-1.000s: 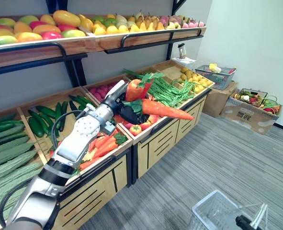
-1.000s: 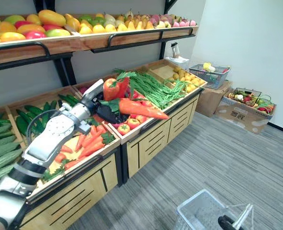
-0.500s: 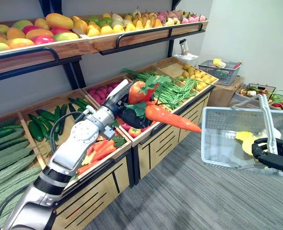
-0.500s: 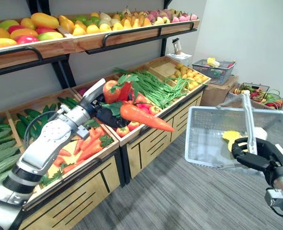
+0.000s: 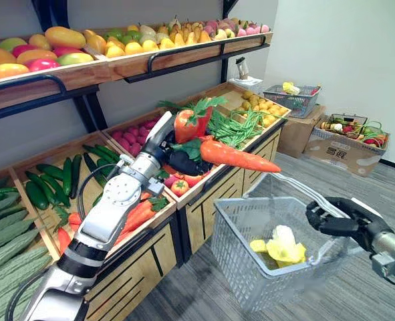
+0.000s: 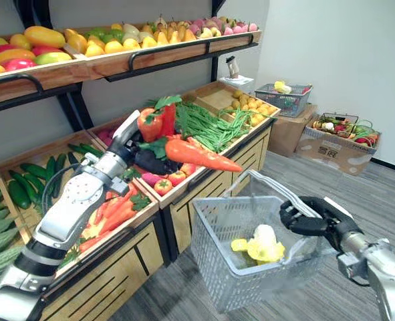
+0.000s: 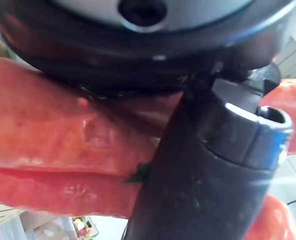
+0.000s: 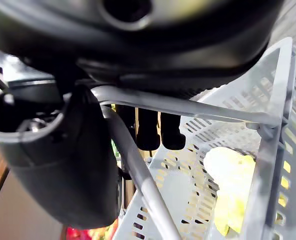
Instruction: Pick vegetable in the basket
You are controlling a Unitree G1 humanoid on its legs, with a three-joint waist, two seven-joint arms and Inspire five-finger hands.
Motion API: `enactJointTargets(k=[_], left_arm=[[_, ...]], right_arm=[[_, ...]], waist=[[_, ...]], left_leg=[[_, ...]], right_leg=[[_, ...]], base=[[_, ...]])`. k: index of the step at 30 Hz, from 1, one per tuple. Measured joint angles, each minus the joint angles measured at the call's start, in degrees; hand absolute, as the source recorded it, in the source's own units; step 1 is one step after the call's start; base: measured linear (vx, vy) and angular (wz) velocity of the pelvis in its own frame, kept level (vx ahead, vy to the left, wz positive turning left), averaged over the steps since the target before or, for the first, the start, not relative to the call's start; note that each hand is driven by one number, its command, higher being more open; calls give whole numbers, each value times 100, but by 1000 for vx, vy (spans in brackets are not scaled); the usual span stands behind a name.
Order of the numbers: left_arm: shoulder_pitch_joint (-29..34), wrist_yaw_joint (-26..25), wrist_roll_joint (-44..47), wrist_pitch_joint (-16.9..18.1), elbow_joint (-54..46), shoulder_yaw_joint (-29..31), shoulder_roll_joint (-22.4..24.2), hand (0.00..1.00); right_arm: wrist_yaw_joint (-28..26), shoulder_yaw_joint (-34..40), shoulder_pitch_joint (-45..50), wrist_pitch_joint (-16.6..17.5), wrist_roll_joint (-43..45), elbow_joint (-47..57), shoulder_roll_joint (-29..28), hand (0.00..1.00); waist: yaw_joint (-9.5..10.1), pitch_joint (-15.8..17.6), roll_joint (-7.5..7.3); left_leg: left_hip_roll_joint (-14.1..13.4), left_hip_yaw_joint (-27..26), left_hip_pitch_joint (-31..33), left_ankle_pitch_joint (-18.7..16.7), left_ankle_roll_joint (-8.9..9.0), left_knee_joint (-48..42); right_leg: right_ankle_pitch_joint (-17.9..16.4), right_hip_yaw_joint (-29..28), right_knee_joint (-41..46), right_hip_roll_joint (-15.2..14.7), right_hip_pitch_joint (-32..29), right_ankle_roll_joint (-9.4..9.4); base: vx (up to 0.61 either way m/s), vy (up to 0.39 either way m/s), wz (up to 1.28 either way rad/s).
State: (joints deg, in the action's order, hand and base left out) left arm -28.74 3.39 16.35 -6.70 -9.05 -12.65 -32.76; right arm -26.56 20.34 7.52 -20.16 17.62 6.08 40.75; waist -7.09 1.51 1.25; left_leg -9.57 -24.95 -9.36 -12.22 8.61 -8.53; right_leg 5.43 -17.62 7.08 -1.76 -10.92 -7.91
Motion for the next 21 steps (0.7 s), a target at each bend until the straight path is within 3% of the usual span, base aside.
enactJointTargets(k=[9,21], left_arm=[[54,-32,-139,35,0,-451,218,0],[105,444,-910,35,54,-1447,702,0]], right_arm=[[-18,-402,-696,-171,19,465,0,0],[-204,-1130,-1304,-355,186,690,36,0]], waist=[[22,-211,3],[-14,-300,3]], left_leg=[[-17,30,14,52,-7,10],[-21,-2,10,54,-6,3]], right_leg=[[180,34,-278,-40,138,7],[273,11,-448,-44,193,6]], base=[[-6,1,1],[3,8,-1]])
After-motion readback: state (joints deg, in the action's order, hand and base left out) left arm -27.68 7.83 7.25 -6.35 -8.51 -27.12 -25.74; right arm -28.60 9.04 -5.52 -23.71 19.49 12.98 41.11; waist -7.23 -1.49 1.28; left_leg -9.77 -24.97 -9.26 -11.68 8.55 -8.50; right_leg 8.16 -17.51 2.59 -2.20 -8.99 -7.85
